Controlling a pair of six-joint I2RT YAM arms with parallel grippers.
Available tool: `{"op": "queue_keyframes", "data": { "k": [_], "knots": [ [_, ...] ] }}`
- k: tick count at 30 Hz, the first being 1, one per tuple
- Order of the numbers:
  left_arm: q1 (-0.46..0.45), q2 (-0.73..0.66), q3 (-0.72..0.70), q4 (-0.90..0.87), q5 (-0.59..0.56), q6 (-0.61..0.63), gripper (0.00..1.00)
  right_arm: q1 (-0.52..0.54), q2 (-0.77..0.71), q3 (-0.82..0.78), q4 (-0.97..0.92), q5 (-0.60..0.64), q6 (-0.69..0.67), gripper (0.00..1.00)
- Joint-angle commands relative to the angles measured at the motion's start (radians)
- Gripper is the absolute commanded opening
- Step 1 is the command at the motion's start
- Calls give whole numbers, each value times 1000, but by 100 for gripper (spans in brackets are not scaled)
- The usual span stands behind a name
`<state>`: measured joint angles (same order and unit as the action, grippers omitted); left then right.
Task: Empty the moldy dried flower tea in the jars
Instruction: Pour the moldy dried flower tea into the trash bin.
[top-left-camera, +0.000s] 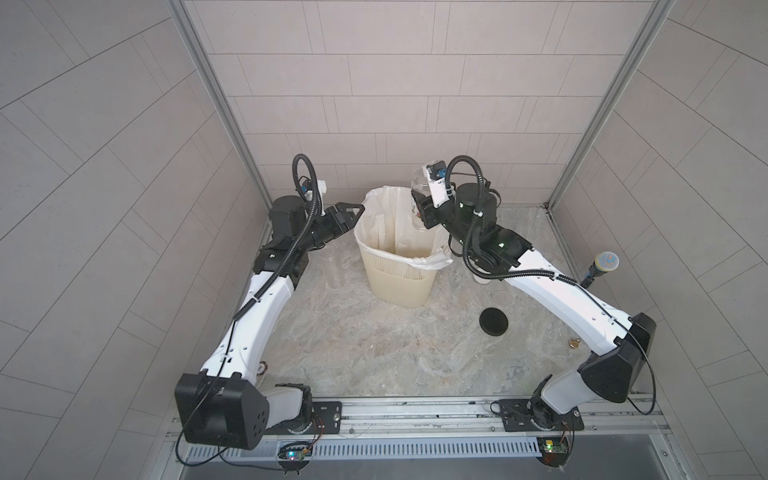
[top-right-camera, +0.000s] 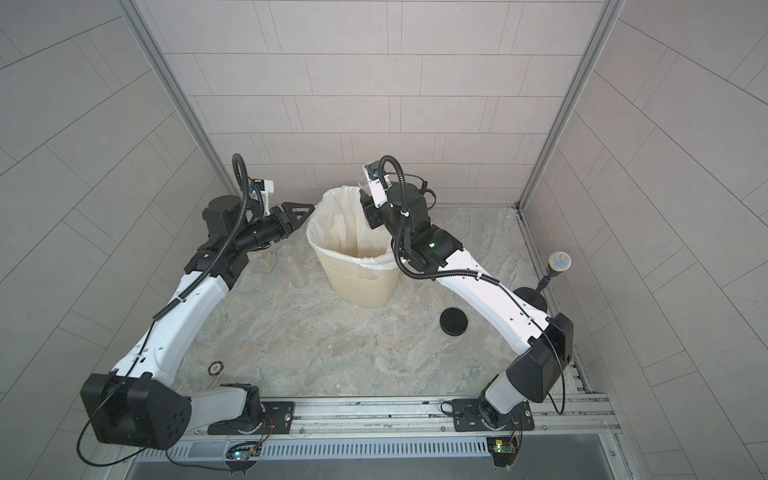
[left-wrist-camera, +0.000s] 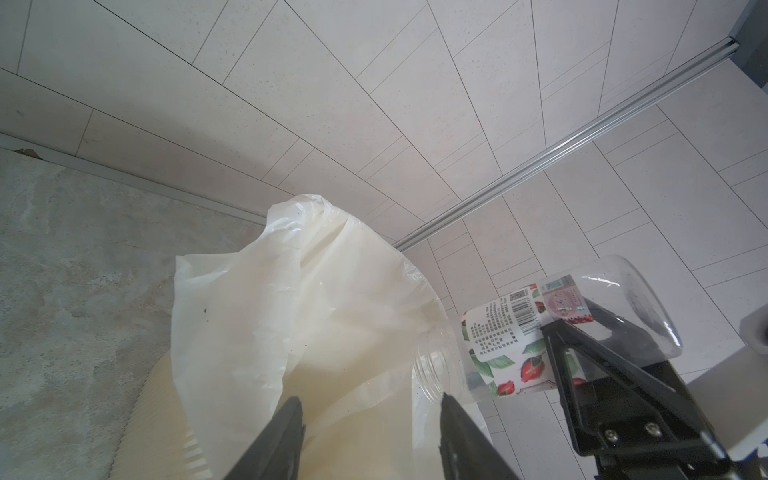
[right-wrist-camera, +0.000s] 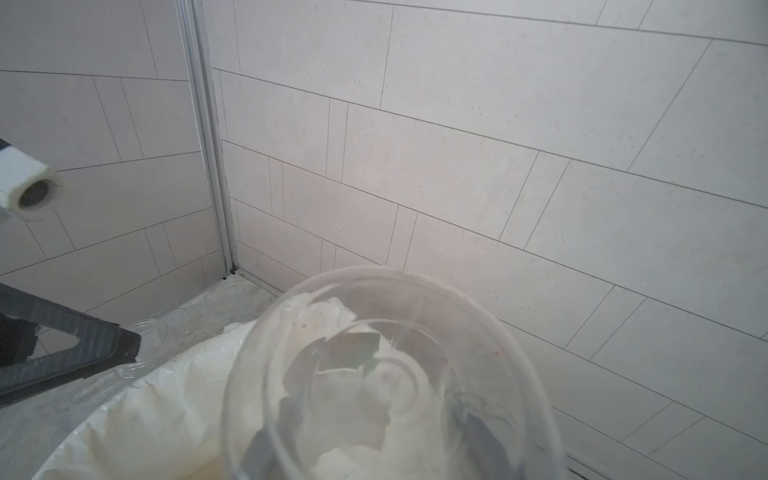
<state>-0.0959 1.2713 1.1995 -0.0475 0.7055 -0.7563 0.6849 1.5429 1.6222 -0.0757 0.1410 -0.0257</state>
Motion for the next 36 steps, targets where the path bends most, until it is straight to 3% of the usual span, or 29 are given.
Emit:
{"op": "queue_keyframes", "data": {
  "k": [1,2,3,6,7,10,12,15,16,17,19,21,23,24,25,26,29,30,31,34,36],
  "knots": [
    [9,-25,-11,40,9,-2,56,-57,-37,-28,76,-184,147,52],
    [8,-26,-11,41,9,-4,56,-74,-47,-61,143,-236,206,52],
    [7,-26,-11,43,9,-5,56,-63,-47,-59,145,-203,177,51],
    [8,-30,-13,41,11,-3,56,36,16,60,-42,130,-83,50],
    [7,-30,-14,39,10,-2,56,32,21,73,-63,111,-78,51],
    [7,-32,-17,37,8,0,56,-69,-57,-77,165,-230,185,51],
    [8,-32,-19,37,6,-1,56,-74,-76,-136,263,-208,220,51],
    [8,-29,-18,40,8,-2,56,-14,-14,-3,36,38,52,50],
    [7,-30,-17,39,9,-2,56,-15,-7,13,7,34,55,51],
    [8,-30,-17,40,9,-3,56,-36,-21,-13,39,-82,94,52],
    [7,-30,-15,39,9,-4,56,-79,-76,-161,294,-268,243,53],
    [8,-29,-15,39,6,-6,56,-58,-70,-145,272,-172,218,51],
    [8,-30,-13,40,5,-8,56,22,-1,3,20,174,19,50],
    [7,-32,-11,39,8,-8,56,38,22,36,-22,275,-22,51],
    [7,-35,-8,35,6,-7,56,33,21,34,-31,278,-27,52],
    [8,-38,-3,26,3,0,56,14,0,-5,6,201,18,52],
    [5,-41,10,9,-3,11,56,-83,-63,-149,224,-121,307,52],
    [5,-41,13,8,-3,10,56,-99,-62,-157,253,-159,358,51],
    [5,-39,16,7,-2,7,56,-94,-56,-137,228,-140,331,50],
    [-5,-43,19,7,-1,0,56,6,-6,2,4,190,77,50],
    [-11,-47,21,8,3,0,56,-15,-36,-53,67,110,140,52]
  ]
}}
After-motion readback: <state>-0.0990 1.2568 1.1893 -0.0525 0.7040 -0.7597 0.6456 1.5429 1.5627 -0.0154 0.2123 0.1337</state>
